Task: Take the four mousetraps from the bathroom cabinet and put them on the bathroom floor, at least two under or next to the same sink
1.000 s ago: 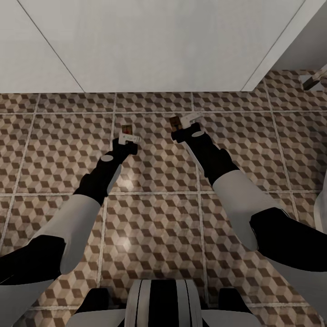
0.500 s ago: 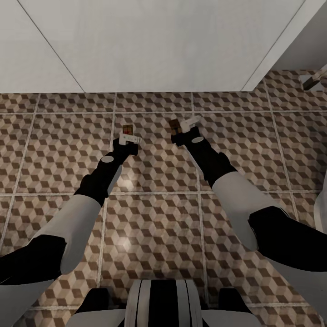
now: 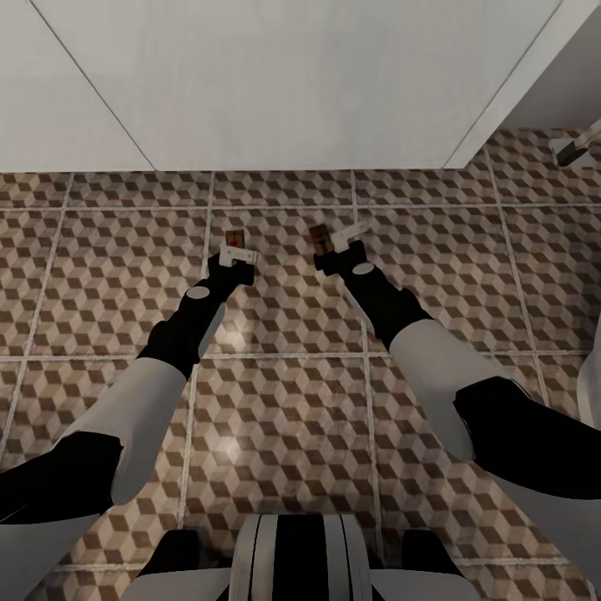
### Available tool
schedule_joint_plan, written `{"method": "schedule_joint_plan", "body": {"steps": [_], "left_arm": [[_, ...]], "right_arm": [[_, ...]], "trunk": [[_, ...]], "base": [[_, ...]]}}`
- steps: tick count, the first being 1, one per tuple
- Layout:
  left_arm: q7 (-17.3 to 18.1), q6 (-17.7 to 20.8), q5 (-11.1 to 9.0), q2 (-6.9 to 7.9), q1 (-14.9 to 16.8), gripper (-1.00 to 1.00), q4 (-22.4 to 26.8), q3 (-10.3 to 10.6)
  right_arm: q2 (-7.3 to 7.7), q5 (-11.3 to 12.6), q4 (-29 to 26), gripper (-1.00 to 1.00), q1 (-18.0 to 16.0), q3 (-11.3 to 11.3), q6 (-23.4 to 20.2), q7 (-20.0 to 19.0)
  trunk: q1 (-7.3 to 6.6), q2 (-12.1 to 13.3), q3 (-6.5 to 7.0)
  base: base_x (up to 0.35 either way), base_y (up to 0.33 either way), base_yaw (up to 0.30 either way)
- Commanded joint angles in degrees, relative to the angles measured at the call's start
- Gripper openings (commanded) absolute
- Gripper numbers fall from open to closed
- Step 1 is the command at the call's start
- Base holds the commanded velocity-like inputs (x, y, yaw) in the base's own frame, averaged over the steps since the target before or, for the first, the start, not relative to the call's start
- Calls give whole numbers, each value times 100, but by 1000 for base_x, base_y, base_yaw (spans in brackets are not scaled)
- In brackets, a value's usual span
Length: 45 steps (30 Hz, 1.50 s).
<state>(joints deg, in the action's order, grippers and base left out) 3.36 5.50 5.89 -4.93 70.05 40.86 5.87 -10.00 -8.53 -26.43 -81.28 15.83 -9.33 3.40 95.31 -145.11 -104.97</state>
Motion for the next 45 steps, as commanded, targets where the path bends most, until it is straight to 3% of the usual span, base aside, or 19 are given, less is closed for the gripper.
{"method": "schedule_joint_plan", "body": {"steps": [1, 16, 45], "left_arm": [[15, 30, 72, -14, 0, -100, 11, -8], [15, 30, 75, -87, 0, -100, -4, 0], [15, 26, 62, -88, 0, -100, -336, 2]], "right_arm": [[0, -42, -5, -100, -2, 18, -1, 30], [0, -34, 15, -100, -2, 17, 89, 26], [0, -34, 550, -100, -2, 17, 422, 12]], "trunk": [[0, -1, -3], [0, -1, -3], [0, -1, -3]], "base": [[122, 0, 0], [242, 0, 0], [9, 0, 0]]}}
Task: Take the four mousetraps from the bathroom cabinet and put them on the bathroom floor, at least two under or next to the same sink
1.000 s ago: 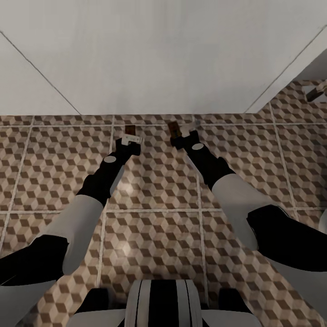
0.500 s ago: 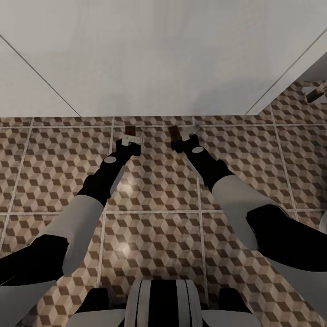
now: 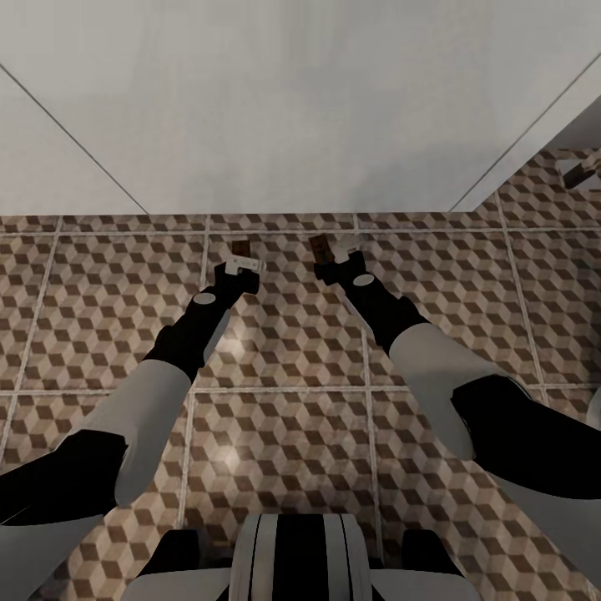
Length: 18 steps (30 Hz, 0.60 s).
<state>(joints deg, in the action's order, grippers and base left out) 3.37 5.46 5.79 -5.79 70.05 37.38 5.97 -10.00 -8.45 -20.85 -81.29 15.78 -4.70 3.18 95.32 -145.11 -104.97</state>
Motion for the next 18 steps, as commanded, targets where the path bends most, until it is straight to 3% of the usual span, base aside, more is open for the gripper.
{"method": "schedule_joint_plan", "body": {"steps": [1, 18], "left_arm": [[14, 28, 72, -1, 0, -100, -37, -8], [14, 25, 72, -1, 0, -100, -210, -8]], "right_arm": [[0, -43, -7, -100, -1, 22, -40, 33], [0, -43, -6, -100, -1, 22, -39, 25]], "trunk": [[-1, -1, -3], [-1, -1, -3]], "base": [[0, 0, 0], [0, 0, 0]]}}
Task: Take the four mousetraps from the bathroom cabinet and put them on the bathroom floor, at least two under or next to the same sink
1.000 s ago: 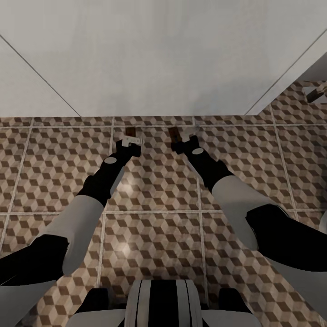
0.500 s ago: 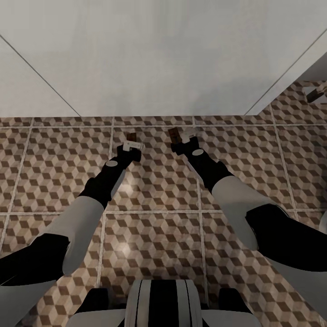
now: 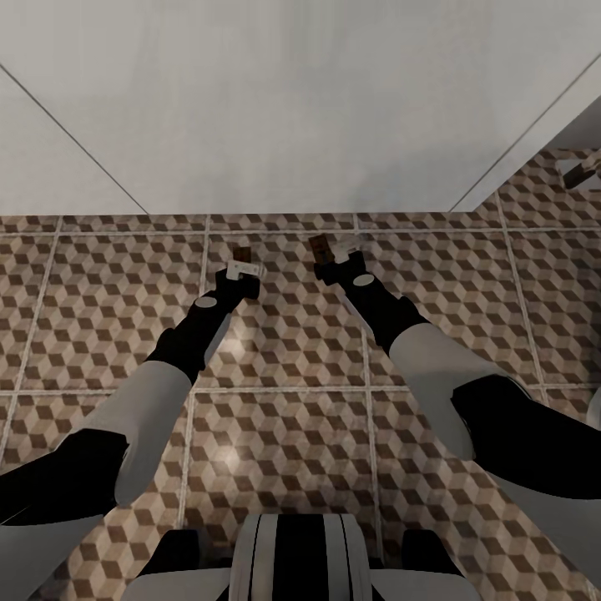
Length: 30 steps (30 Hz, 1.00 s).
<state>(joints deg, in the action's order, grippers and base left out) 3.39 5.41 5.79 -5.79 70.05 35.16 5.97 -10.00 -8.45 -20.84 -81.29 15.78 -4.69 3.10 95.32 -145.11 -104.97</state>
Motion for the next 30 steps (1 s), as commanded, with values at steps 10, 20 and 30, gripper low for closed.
{"method": "schedule_joint_plan", "body": {"steps": [10, 20, 30], "left_arm": [[13, 30, 67, -1, 0, -100, 9, -10], [13, 30, 63, -1, 0, -100, 9, -10], [13, 30, 63, -1, 0, -100, 0, -9]], "right_arm": [[0, -43, -8, -100, -1, 21, 41, 32], [0, -40, -8, -100, -1, 21, 75, 32], [0, -35, -8, -100, -1, 21, 78, 32]], "trunk": [[-1, -1, -3], [-1, -1, -3], [-1, -1, -3]], "base": [[102, 0, 0], [25, 0, 0], [46, 0, 0]]}}
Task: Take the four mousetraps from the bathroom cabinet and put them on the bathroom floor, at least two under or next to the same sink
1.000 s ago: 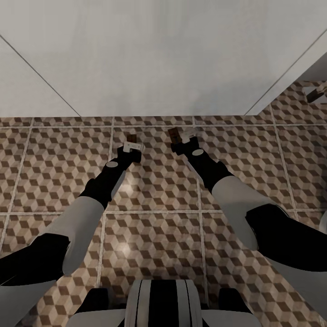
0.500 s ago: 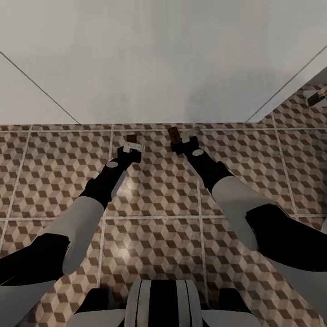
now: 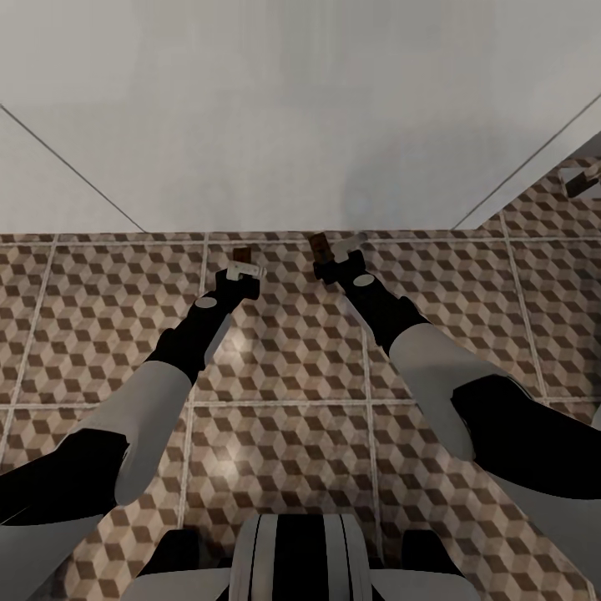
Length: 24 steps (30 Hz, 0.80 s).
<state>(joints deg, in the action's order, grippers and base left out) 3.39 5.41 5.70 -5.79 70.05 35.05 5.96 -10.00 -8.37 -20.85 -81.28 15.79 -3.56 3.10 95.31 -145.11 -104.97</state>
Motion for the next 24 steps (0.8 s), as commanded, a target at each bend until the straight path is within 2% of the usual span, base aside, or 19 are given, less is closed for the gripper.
{"method": "schedule_joint_plan", "body": {"steps": [1, 14, 24], "left_arm": [[13, 30, 72, -1, 0, -100, 11, -8], [13, -105, 72, -1, 0, -100, 15, -9], [13, -111, 65, -2, 0, -100, 6, -7]], "right_arm": [[0, -43, -7, -100, -1, 21, -35, 32], [0, -42, 0, -100, -1, 21, -31, 32], [0, -42, 2, -100, -1, 15, -31, 22]], "trunk": [[-1, -1, -3], [-1, -1, -3], [-1, -1, -3]], "base": [[17, 0, 0], [8, 0, 0], [103, 0, 0]]}}
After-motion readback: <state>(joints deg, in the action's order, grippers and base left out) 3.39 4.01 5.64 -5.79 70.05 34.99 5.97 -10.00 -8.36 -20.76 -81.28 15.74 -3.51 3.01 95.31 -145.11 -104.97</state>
